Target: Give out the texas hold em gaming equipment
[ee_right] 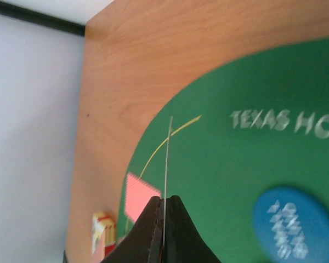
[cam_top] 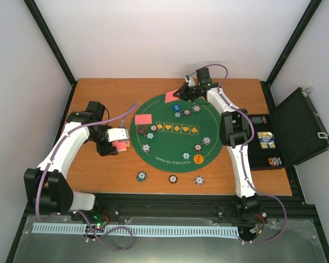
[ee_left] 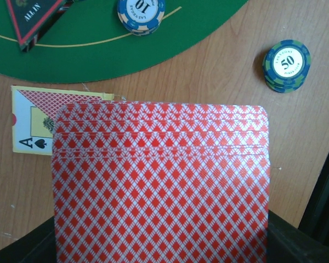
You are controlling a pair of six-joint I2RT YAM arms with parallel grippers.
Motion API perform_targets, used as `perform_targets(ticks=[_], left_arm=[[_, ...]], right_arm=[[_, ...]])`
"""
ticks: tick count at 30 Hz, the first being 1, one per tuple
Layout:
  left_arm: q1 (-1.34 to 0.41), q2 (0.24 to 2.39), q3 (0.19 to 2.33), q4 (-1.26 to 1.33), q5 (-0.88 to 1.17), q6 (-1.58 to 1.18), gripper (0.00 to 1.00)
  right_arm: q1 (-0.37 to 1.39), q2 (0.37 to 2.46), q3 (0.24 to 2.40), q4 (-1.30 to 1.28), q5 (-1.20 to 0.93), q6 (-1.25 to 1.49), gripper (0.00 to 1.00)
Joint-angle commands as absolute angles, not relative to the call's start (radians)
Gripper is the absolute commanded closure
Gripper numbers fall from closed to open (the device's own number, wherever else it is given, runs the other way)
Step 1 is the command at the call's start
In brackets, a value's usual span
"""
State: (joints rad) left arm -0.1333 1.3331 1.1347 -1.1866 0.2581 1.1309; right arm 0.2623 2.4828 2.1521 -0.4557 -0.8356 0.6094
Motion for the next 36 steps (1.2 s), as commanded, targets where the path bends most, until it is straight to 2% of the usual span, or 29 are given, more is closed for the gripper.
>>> perform_targets(ticks=[1, 7, 9, 13, 17, 21, 24, 27, 31, 36], left_arm=[[-0.138, 1.358, 1.188, -1.230, 0.286, 1.155, 0.83], [-0.138, 1.352, 1.192, -1.239, 0.296, 1.164, 0.83], [-0.140, 1.355, 1.195, -1.244, 0.298, 1.165, 0.83], [-0.138, 1.355, 1.191, -1.245, 0.296, 1.165, 0.83], [-0.139, 1.350, 1.180, -1.237, 0.283, 1.166, 0.83], [-0.138, 1.344, 1.182, -1.239, 0.282, 1.160, 0.83], [-0.138, 1.344, 1.192, -1.246, 0.291, 1.153, 0.83], [-0.139, 1.345, 1.213, -1.264, 0.312, 1.142, 0.83], [-0.139, 1.342, 1.217, -1.274, 0.323, 1.133, 0.83], [-0.138, 1.333, 1.204, -1.263, 0.319, 1.129, 0.83]], right_arm=[[0.249, 2.659, 2.430, -0.641, -0.805, 0.576, 0.96], [0.216, 2.746, 2.483, -0.598, -0.751, 0.623, 0.89], [0.216, 2.755, 2.493, -0.639, -0.719, 0.608, 0.71], [0.216, 2.706, 2.484, -0.716, -0.646, 0.556, 0.50], [0.214, 2.588, 2.427, -0.747, -0.578, 0.508, 0.37], [0.212, 2.471, 2.411, -0.826, -0.514, 0.476, 0.31], [0.233, 2.302, 2.178, -0.744, -0.529, 0.480, 0.29], [0.296, 2.093, 1.822, -0.522, -0.628, 0.561, 0.26], [0.416, 1.871, 1.474, -0.275, -0.715, 0.678, 0.24], [0.594, 1.727, 1.189, 0.023, -0.755, 0.864, 0.23]])
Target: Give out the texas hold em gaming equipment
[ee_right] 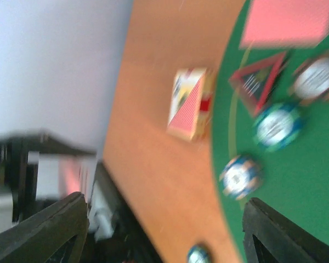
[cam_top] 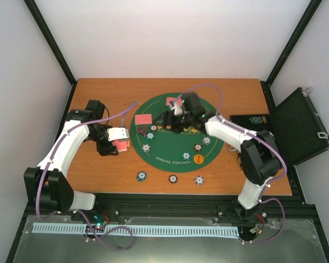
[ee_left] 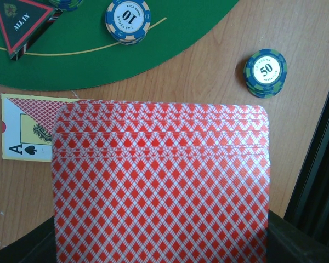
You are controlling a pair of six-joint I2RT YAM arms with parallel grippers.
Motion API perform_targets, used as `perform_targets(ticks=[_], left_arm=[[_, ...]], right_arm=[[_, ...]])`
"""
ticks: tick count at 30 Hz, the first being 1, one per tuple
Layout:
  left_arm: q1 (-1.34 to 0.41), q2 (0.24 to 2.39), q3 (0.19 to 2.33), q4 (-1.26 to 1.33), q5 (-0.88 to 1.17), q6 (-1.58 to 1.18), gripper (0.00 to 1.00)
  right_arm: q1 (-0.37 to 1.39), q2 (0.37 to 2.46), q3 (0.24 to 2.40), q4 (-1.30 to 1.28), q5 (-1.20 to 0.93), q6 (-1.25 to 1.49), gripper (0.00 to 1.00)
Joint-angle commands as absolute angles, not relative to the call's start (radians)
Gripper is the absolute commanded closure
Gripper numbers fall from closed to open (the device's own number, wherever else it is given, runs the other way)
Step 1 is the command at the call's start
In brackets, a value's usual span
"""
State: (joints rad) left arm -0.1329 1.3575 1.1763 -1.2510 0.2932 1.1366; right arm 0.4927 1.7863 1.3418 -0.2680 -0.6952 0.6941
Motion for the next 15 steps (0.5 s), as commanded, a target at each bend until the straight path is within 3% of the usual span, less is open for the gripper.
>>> perform_targets(ticks=[1, 8, 15], left_arm=[[-0.138, 1.330, 1.201, -1.260, 0.319, 1.127, 0.84], [-0.138, 1.332, 1.194, -1.259, 0.316, 1.124, 0.83], [-0.138, 1.328, 1.201, -1.260, 0.316, 1.123, 0.84]], right_arm=[[0.625, 1.716, 1.154, 0.069, -0.752, 0.893, 0.23], [0.774, 1.722, 1.045, 0.306, -0.730, 1.029, 0.23], [0.839, 1.818, 1.104, 0.421, -0.742, 1.105, 0.23]])
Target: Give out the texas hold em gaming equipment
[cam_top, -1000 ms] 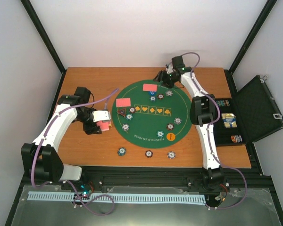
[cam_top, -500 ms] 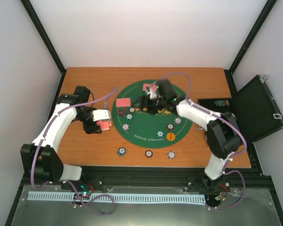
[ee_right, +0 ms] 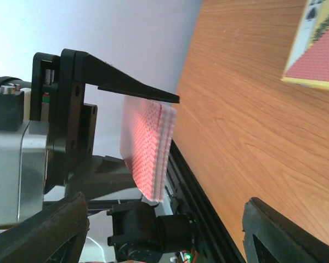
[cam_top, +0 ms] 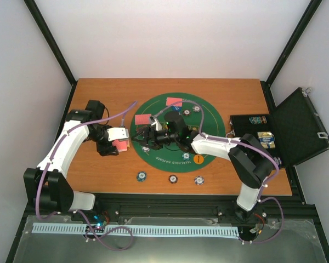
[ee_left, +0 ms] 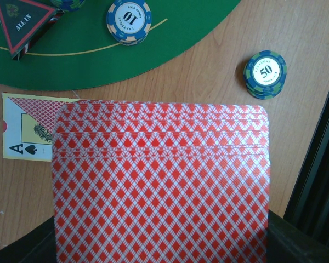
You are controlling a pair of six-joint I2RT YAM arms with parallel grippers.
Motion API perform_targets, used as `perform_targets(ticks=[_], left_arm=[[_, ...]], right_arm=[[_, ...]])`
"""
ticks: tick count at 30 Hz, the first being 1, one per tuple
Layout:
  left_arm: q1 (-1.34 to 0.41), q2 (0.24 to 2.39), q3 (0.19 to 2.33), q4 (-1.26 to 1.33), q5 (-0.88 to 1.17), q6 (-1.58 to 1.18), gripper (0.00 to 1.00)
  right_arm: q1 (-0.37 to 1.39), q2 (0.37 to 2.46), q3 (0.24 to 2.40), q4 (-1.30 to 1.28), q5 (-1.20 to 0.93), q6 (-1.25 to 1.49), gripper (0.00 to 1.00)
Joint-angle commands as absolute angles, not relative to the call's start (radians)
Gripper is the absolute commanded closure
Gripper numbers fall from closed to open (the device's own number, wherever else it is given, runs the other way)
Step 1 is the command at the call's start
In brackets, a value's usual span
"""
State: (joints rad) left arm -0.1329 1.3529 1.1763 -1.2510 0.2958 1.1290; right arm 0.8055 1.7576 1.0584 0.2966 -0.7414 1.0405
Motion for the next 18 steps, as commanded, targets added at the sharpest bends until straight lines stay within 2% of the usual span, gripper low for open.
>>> perform_targets(ticks=[1, 18], left_arm=[[-0.138, 1.327, 1.202, -1.260, 0.317, 1.122, 0.83], [-0.139, 1.310, 1.209, -1.276, 0.318, 1.134, 0.84]], right_arm=[[0.851, 1.836, 1.124, 0.428, -0.743, 1.113, 0.23], [0.929, 2.026, 1.266, 0.568, -0.772, 1.228, 0.26]])
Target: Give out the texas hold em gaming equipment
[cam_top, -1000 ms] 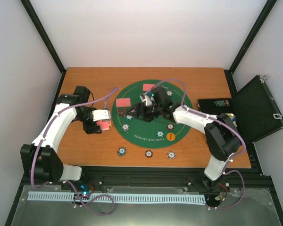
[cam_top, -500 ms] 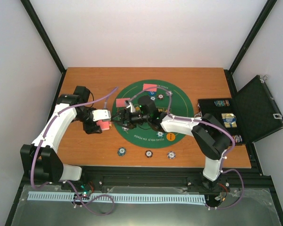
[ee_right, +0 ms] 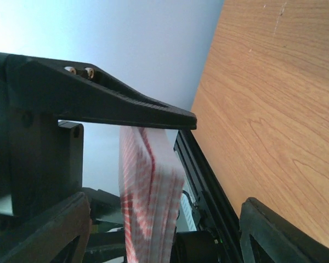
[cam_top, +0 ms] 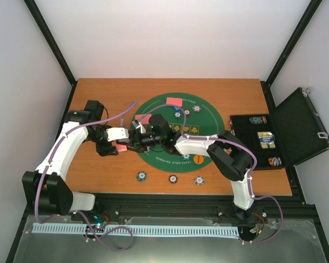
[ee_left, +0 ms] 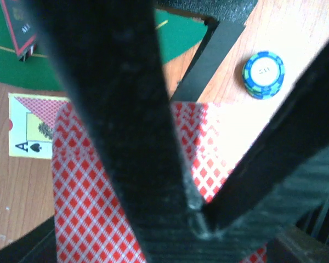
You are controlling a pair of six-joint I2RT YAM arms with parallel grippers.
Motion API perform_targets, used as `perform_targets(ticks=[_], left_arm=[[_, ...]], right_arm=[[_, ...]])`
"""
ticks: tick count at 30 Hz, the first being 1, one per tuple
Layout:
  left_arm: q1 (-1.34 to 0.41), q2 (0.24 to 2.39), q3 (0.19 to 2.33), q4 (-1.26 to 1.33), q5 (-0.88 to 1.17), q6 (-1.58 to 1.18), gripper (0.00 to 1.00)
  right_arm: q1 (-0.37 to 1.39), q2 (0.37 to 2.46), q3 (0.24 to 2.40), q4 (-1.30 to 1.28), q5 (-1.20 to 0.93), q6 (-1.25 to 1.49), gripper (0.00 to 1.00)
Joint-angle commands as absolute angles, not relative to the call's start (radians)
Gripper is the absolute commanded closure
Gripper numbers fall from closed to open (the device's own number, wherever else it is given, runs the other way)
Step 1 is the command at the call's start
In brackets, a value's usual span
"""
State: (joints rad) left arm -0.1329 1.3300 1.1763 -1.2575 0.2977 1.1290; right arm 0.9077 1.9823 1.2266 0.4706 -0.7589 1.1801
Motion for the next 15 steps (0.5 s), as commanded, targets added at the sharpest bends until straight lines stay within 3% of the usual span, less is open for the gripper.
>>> perform_targets(ticks=[1, 15], left_arm=[[-0.139, 1.310, 1.209, -1.276, 0.316, 1.134, 0.84], [-0.139, 1.306, 1.213, -1.280, 0.299, 1.142, 0.85]], right_arm=[[0.931, 2.041, 1.273, 0.586, -0.776, 1.242, 0.26], [0.930, 2.159, 1.337, 0.603, -0.804, 1.279, 0.33]])
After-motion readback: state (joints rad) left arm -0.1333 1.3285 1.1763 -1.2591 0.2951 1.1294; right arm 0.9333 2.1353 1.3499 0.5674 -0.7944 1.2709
